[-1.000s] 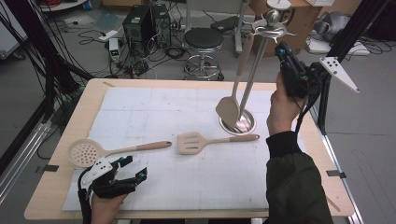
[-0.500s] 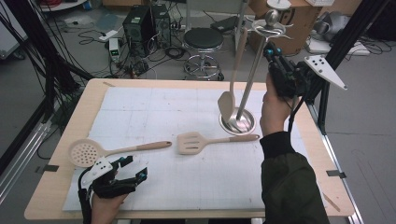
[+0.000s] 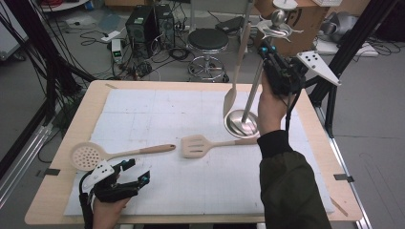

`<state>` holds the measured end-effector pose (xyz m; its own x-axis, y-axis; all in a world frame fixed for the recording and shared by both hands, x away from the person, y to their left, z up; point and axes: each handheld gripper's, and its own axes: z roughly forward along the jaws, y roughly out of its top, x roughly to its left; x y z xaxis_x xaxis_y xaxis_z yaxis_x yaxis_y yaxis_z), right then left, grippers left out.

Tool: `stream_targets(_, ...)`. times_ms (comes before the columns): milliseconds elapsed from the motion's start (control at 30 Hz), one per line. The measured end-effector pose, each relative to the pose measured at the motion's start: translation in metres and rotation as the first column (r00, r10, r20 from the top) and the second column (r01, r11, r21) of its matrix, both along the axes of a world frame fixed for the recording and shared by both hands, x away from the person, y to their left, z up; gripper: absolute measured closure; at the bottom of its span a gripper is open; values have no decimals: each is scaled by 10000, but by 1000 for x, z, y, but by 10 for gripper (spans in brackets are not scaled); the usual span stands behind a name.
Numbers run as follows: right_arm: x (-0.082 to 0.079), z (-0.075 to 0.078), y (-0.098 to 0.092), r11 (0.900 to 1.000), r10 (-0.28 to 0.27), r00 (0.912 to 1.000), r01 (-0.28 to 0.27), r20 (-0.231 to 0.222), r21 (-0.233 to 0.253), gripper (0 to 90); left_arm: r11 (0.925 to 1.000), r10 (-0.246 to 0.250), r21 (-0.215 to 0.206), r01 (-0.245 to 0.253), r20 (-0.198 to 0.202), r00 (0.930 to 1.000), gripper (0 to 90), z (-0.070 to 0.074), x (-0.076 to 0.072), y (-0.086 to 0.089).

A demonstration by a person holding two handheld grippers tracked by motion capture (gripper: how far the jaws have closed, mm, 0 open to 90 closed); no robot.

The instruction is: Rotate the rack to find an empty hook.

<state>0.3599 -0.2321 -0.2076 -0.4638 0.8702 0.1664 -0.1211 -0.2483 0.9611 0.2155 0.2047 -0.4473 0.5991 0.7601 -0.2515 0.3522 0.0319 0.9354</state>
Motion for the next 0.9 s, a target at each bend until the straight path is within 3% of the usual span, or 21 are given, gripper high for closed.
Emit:
stream_targets(400, 10, -1, 4, 9998, -69, 9999, 71, -128, 195, 895, 10000, 56, -62, -56, -8, 10000, 217, 0, 1, 2)
stream_targets(633, 9, -1, 9, 9969, -662, 9977, 656, 122, 436, 896, 9999, 103, -33, -103, -27, 9999, 217, 0, 1, 2)
stream_targets(900, 13, -4, 11, 9963, -761, 9971, 756, 98, 399, 896, 10000, 45, -45, -45, -58, 10000, 217, 0, 1, 1)
